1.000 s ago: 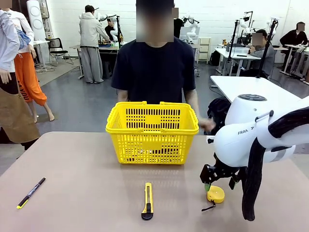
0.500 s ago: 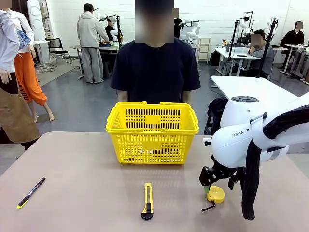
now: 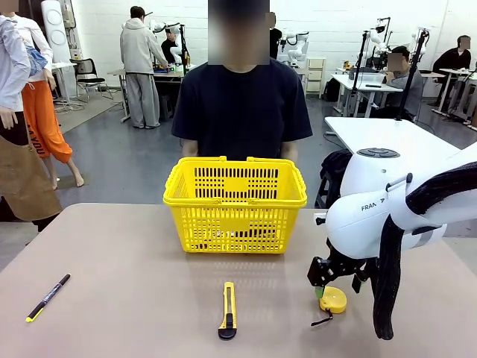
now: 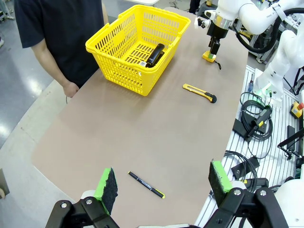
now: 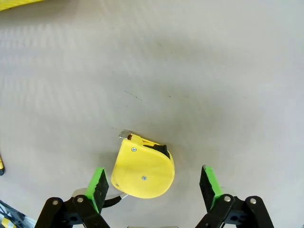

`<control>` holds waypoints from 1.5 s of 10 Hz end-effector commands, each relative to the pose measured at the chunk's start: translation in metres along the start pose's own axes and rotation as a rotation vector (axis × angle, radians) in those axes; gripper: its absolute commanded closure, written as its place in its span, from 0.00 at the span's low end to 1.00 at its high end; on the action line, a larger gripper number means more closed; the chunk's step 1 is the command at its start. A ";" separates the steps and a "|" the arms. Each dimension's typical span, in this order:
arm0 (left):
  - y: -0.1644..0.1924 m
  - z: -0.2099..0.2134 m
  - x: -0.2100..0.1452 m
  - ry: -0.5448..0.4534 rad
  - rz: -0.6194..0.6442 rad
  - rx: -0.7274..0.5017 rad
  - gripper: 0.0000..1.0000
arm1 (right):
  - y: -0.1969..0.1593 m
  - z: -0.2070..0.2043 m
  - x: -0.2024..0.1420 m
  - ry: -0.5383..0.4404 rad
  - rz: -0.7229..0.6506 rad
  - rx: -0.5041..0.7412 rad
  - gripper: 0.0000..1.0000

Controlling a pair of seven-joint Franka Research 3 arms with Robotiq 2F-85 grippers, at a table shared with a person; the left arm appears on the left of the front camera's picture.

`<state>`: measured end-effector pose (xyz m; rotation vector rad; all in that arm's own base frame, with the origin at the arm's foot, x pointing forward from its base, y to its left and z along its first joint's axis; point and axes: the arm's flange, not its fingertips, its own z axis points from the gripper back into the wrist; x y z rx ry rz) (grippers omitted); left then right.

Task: Place the items the person wants into the basket.
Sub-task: Pick up the item the person points to and place it in the Market Basket.

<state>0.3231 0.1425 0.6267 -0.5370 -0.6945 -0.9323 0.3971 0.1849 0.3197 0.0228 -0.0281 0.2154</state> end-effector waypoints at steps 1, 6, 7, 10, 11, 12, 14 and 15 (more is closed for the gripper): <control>0.000 0.000 -0.001 -0.003 -0.015 -0.008 0.00 | 0.000 0.000 0.000 0.000 0.000 0.000 0.00; 0.000 0.000 -0.001 -0.003 -0.015 -0.008 0.00 | 0.008 -0.011 0.002 0.032 0.021 0.002 0.00; 0.000 0.000 -0.001 -0.003 -0.015 -0.008 0.00 | 0.008 -0.013 0.002 0.036 0.023 0.004 0.00; 0.000 0.000 -0.001 -0.003 -0.015 -0.008 0.00 | 0.009 -0.017 0.005 0.054 0.025 -0.001 0.00; 0.000 0.000 -0.001 -0.003 -0.015 -0.008 0.00 | 0.010 -0.018 0.006 0.061 0.027 -0.003 0.00; 0.000 0.000 -0.001 -0.003 -0.015 -0.008 0.00 | 0.011 -0.019 0.007 0.064 0.030 -0.002 0.00; 0.000 0.000 -0.001 -0.003 -0.015 -0.008 0.00 | 0.010 -0.018 0.006 0.061 0.057 -0.014 0.09; 0.000 0.000 -0.001 -0.003 -0.015 -0.008 0.00 | 0.011 -0.019 0.005 0.062 0.057 -0.014 0.40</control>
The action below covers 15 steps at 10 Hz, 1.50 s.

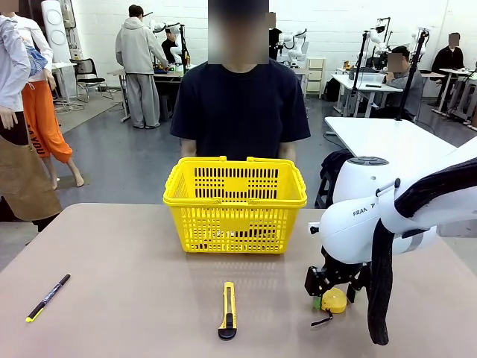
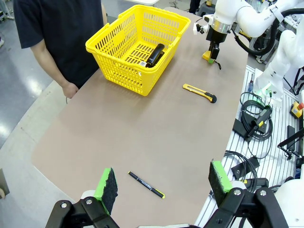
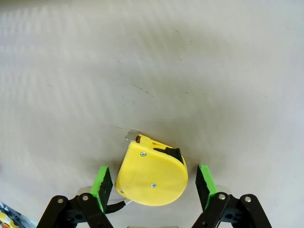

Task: Place the items the person wants into the basket.
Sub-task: Pick up the item the person points to and place it in the Market Basket.

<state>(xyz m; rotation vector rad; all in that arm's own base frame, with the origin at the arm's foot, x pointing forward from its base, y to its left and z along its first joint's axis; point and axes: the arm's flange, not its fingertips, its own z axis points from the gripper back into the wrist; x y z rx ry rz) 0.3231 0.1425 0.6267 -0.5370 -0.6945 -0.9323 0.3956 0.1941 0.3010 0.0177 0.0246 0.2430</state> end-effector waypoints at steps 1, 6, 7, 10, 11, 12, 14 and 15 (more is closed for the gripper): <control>0.000 0.000 -0.001 -0.003 -0.015 -0.008 0.00 | 0.002 0.000 0.005 0.006 0.035 -0.020 0.50; 0.000 0.000 -0.001 -0.003 -0.015 -0.008 0.00 | 0.002 -0.001 0.005 0.001 0.040 -0.020 0.85; 0.000 0.000 -0.001 -0.003 -0.015 -0.008 0.00 | 0.002 -0.001 0.005 0.000 0.040 -0.021 0.86; 0.000 0.000 -0.001 -0.003 -0.015 -0.008 0.00 | 0.010 0.034 -0.009 0.018 -0.009 -0.012 0.89; 0.000 0.000 -0.001 -0.003 -0.015 -0.008 0.00 | 0.016 0.070 -0.016 0.019 -0.026 -0.028 0.89; 0.000 0.000 -0.001 -0.003 -0.015 -0.008 0.00 | 0.016 0.107 -0.018 0.024 -0.037 -0.014 0.89; 0.000 0.000 -0.001 -0.003 -0.015 -0.008 0.00 | 0.017 0.181 -0.025 0.011 -0.059 0.022 0.89; 0.000 0.000 -0.001 -0.003 -0.015 -0.008 0.00 | 0.025 0.220 -0.034 -0.024 -0.077 0.016 0.89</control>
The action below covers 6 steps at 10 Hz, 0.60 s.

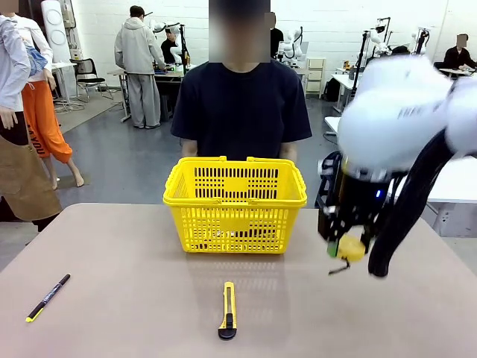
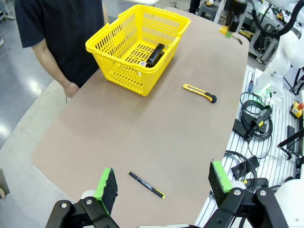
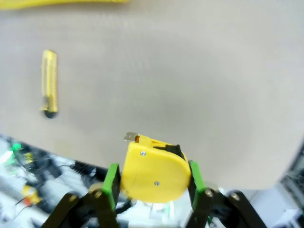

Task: Place the items the person wants into the basket.
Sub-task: Pick up the item the person points to and place it in the Market Basket.

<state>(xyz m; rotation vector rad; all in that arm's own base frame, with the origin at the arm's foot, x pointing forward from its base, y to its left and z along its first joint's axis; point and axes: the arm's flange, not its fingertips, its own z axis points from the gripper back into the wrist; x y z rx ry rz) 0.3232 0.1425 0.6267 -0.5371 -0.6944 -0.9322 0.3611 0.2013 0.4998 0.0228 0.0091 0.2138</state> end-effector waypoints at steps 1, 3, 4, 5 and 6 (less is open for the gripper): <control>0.000 0.000 -0.001 -0.003 -0.015 -0.008 0.00 | 0.014 0.052 -0.007 -0.041 -0.060 0.009 0.89; 0.000 0.000 -0.001 -0.003 -0.015 -0.008 0.00 | 0.027 0.096 -0.028 -0.109 -0.091 0.016 0.89; 0.000 0.000 -0.001 -0.003 -0.015 -0.008 0.00 | 0.029 0.110 -0.034 -0.125 -0.111 0.022 0.89; 0.000 0.000 -0.001 -0.003 -0.015 -0.008 0.00 | 0.028 0.115 -0.037 -0.129 -0.118 0.022 0.89; 0.000 0.000 -0.001 -0.003 -0.015 -0.008 0.00 | 0.027 0.117 -0.036 -0.122 -0.123 0.026 0.89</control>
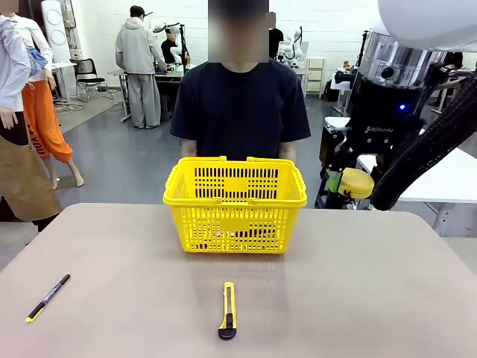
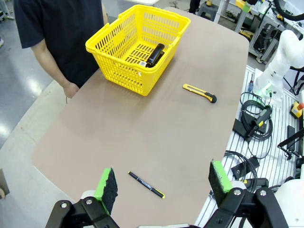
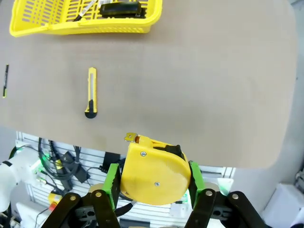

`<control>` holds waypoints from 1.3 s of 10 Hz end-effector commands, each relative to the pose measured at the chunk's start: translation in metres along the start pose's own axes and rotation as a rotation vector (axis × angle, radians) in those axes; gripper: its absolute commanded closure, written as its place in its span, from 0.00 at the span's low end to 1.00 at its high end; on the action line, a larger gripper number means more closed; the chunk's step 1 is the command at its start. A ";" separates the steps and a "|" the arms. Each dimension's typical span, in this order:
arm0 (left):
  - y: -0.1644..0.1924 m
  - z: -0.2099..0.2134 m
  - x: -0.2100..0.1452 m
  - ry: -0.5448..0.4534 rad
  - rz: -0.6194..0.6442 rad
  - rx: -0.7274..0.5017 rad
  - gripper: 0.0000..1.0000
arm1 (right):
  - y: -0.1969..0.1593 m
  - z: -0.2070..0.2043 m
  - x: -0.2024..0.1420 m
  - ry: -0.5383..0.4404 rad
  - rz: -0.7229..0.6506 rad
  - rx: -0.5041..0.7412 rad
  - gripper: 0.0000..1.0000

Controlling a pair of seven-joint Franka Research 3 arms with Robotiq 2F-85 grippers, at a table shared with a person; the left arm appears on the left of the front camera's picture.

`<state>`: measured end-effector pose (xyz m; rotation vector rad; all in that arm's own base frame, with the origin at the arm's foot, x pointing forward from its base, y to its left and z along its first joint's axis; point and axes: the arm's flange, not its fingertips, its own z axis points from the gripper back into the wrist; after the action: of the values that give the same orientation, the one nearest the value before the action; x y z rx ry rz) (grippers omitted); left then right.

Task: Place the items the person wants into the basket.
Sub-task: Pick up the item the person points to and place it in the Market Basket.

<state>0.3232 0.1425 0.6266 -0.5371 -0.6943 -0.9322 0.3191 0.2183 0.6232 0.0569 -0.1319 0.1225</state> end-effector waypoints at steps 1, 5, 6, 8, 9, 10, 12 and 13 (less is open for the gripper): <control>0.000 0.001 -0.001 -0.003 -0.015 -0.008 0.00 | -0.003 -0.007 0.004 0.029 -0.039 0.005 0.89; 0.000 0.001 -0.001 -0.003 -0.015 -0.008 0.00 | -0.002 -0.001 0.002 0.004 -0.007 -0.001 0.89; 0.000 0.001 -0.001 -0.003 -0.015 -0.008 0.00 | -0.002 -0.001 0.002 0.004 -0.007 -0.001 0.89; 0.000 0.001 -0.001 -0.003 -0.015 -0.008 0.00 | -0.002 -0.001 0.002 0.004 -0.007 -0.001 0.89; 0.000 0.001 -0.001 -0.003 -0.015 -0.008 0.00 | -0.002 -0.001 0.002 0.004 -0.007 -0.001 0.89; 0.000 0.001 -0.001 -0.003 -0.015 -0.008 0.00 | -0.002 -0.001 0.002 0.004 -0.007 -0.001 0.89; 0.000 0.001 -0.001 -0.003 -0.015 -0.008 0.00 | -0.002 -0.001 0.002 0.004 -0.007 -0.001 0.89; 0.000 0.001 -0.001 -0.003 -0.015 -0.008 0.00 | -0.002 -0.002 0.002 0.004 -0.009 -0.005 0.31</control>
<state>0.3232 0.1425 0.6266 -0.5371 -0.6943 -0.9322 0.3218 0.2163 0.6213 0.0521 -0.1283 0.1133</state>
